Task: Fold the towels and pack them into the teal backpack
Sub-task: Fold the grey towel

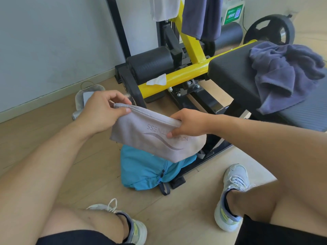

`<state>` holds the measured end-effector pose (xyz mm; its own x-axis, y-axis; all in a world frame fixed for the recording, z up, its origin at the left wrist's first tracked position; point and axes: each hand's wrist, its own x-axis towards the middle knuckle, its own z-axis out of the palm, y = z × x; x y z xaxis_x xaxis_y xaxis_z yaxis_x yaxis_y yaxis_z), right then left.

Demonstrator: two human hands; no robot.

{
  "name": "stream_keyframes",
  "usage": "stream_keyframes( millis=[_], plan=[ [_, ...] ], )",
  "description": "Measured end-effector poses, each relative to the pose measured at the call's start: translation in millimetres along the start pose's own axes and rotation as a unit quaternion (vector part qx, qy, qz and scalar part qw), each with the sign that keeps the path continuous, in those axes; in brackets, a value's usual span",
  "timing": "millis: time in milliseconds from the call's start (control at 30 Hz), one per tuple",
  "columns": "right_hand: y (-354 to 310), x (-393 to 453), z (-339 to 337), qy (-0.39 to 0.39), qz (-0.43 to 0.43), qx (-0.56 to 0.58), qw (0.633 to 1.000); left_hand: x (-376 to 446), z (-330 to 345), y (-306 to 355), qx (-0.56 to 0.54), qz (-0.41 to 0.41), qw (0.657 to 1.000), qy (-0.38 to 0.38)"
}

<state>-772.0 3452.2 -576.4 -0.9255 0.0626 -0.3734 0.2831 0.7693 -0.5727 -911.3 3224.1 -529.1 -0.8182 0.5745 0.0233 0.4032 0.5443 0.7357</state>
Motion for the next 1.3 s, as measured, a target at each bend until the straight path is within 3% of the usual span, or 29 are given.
stream_keyframes(
  millis=[100,200,333,433,633,700,800,900,1100,1300],
  plan=[
    [15.2,-1.5,-7.5,-0.050,0.037,-0.011,0.998,3.0,-2.2,-5.5,0.004,-0.034,0.999,0.038],
    [19.9,-4.5,-13.0,-0.068,0.036,-0.020,0.997,5.6,-2.7,-14.1,0.045,-0.074,0.996,0.029],
    [13.0,-10.5,-31.4,-0.023,0.008,-0.036,0.999,12.1,-3.7,-26.6,0.158,-0.140,0.977,-0.041],
    [13.7,-18.2,-44.0,0.003,0.008,-0.056,0.998,10.5,-3.1,-28.3,0.283,-0.173,0.937,-0.106],
    [1.8,-29.6,-46.2,0.091,-0.052,0.034,0.994,5.5,5.0,-19.4,0.354,-0.171,0.902,-0.178],
    [-6.4,-34.0,-48.8,0.123,-0.090,0.074,0.985,0.5,7.6,-12.8,0.301,-0.120,0.924,-0.206],
    [-17.8,-39.6,-47.4,0.119,-0.137,0.090,0.979,-16.2,19.5,16.7,0.087,-0.025,0.959,-0.269],
    [-25.8,-44.1,-45.1,0.097,-0.168,0.102,0.976,-27.3,40.4,41.6,-0.079,0.022,0.951,-0.298],
    [-30.5,-54.7,-52.4,0.155,-0.179,0.079,0.968,-29.2,62.6,55.0,-0.242,0.012,0.941,-0.237],
    [-25.6,-53.3,-51.5,0.226,-0.166,0.087,0.956,-28.0,63.2,58.4,-0.324,-0.039,0.922,-0.207]
  ],
)
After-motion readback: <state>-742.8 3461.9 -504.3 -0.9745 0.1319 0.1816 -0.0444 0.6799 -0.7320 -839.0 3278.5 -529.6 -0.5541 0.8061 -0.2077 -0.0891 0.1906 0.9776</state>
